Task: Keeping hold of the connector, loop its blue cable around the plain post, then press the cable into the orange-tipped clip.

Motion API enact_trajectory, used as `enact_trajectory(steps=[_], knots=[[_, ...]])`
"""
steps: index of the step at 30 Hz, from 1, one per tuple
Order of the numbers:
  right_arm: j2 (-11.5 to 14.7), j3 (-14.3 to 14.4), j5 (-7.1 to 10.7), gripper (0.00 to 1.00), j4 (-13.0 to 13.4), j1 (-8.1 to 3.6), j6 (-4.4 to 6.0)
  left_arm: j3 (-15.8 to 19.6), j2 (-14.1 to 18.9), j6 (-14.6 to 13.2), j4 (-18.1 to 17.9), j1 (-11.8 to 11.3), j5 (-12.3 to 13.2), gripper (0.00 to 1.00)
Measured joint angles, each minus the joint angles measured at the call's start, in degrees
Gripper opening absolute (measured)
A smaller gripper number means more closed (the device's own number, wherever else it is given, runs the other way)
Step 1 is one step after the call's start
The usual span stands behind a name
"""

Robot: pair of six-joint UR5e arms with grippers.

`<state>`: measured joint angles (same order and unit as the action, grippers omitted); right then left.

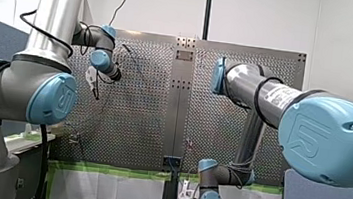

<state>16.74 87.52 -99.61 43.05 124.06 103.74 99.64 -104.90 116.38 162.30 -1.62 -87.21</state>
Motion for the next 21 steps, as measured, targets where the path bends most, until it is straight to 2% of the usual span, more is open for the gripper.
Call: enact_trajectory(steps=[4,11,17,21], knots=[[2.22,2.12,-1.37,0.00,1.87,-0.31,0.12,0.00,0.01,-0.02,0.30,0.07,-0.01,1.00],[6.28,6.15,-3.91,0.00,5.83,-1.33,1.80,0.00,0.02,0.02,0.80,0.12,-0.34,1.00],[9.52,9.77,-4.80,0.00,9.45,-1.05,1.99,0.00,0.01,-0.08,1.59,0.13,-1.16,1.00],[10.08,11.80,-4.83,0.00,11.49,-0.69,1.89,0.01,0.01,-0.10,1.77,0.14,-1.23,1.00]])
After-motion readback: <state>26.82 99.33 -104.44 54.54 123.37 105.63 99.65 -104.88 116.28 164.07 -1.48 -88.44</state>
